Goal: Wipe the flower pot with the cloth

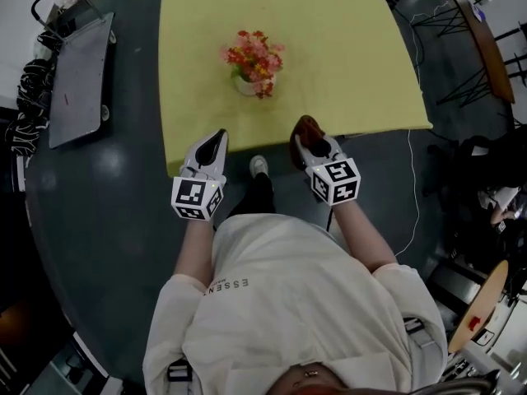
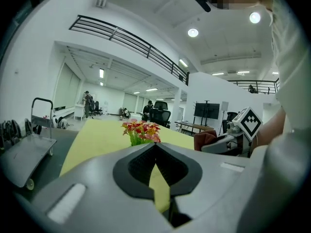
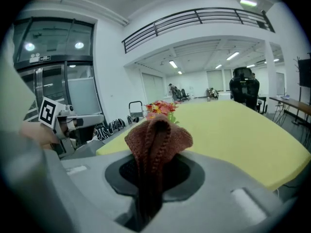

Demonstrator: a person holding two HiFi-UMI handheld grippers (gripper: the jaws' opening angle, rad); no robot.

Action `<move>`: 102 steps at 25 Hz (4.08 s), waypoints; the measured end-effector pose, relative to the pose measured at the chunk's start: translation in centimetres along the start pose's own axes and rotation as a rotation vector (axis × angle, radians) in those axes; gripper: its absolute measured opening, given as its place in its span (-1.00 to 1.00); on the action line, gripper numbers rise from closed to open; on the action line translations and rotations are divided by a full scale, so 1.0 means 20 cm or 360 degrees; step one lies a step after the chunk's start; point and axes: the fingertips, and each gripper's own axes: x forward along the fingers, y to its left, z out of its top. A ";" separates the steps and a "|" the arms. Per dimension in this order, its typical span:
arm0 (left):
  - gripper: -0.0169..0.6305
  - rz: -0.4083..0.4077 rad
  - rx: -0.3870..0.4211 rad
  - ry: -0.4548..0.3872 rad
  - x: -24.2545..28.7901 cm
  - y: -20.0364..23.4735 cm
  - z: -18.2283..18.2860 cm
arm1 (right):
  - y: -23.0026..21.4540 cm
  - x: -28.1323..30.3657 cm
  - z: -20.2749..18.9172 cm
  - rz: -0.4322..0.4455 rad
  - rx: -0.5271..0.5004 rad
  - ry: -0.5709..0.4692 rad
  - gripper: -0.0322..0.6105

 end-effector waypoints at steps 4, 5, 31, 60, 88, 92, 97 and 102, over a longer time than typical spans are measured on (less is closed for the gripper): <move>-0.90 -0.0027 -0.0038 0.0037 0.25 0.15 0.02 | -0.11 0.24 0.03 0.0047 -0.0035 0.0158 -0.72; -0.90 -0.0041 -0.0045 0.0046 0.30 0.18 0.01 | -0.13 0.29 0.04 0.0056 -0.0050 0.0192 -0.72; -0.90 -0.0323 -0.0106 0.0372 0.87 0.30 -0.28 | 0.17 0.94 -0.13 0.0715 -0.0399 0.0668 -0.72; -0.90 -0.0096 -0.0176 0.0459 0.94 0.35 -0.26 | -0.56 1.26 0.19 0.0588 -0.0306 0.0773 -0.71; -0.90 -0.0103 -0.0071 0.0432 0.94 0.36 -0.27 | -0.16 0.81 -0.06 0.0750 -0.0619 0.0766 -0.71; -0.90 -0.0095 -0.0074 0.0414 0.95 0.33 -0.23 | -0.31 0.80 0.02 0.0735 -0.0555 0.0742 -0.71; -0.90 -0.0013 -0.0175 0.0400 0.95 0.34 -0.22 | -0.51 0.92 0.25 0.0791 -0.0456 0.0665 -0.71; -0.90 0.0069 -0.0271 0.0391 0.98 0.32 -0.23 | -0.57 1.14 0.42 0.1060 -0.0473 0.0636 -0.71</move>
